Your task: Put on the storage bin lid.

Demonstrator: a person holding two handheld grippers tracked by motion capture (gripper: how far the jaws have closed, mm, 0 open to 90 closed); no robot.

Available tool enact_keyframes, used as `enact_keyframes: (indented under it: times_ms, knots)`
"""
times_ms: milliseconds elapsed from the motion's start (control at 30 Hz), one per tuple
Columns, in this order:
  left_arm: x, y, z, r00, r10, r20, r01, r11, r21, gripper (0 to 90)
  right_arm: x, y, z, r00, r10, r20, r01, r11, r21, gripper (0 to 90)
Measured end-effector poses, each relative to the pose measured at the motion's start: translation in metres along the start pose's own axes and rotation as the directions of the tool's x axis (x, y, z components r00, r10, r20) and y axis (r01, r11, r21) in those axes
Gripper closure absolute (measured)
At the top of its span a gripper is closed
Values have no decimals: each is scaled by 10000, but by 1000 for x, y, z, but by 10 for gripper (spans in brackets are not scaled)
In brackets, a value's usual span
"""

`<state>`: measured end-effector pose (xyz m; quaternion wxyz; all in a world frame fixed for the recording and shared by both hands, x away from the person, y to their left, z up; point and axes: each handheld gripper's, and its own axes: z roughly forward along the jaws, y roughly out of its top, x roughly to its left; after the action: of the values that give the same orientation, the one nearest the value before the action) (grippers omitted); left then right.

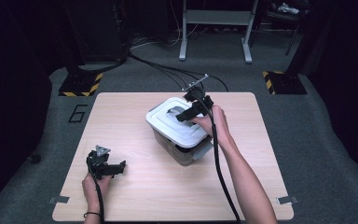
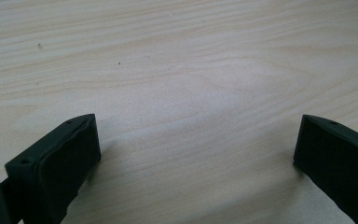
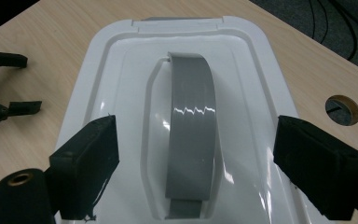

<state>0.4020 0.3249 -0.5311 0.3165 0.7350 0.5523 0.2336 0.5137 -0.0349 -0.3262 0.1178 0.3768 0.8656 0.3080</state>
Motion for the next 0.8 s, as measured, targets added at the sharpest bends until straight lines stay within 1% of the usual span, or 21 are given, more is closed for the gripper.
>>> enact_keyframes:
  times_ms: [233, 267, 367, 567, 800]
  knots:
    - [0, 0, 0, 10000, 1, 1, -1, 10000, 0, 1, -1, -14, -16, 9999, -121, -67, 120, 9998, -142, 51]
    - [0, 0, 0, 10000, 8, 2, -8, 10000, 3, 1, -1, -16, -18, 10000, -24, -71, 23, 9999, -157, 44]
    - [0, 0, 0, 10000, 3, 2, -3, 10000, -2, 1, -3, -25, -25, 10000, -47, -5, 47, 9995, -305, 33]
    - [0, 0, 0, 10000, -6, 1, 6, 10000, -5, 1, -4, -47, -37, 9999, -44, 160, 50, 9991, -413, 18]
    - [0, 0, 0, 10000, 1, -3, -1, 10000, -2, 1, -7, -74, -53, 9991, 164, 394, -141, 9982, -584, 12]
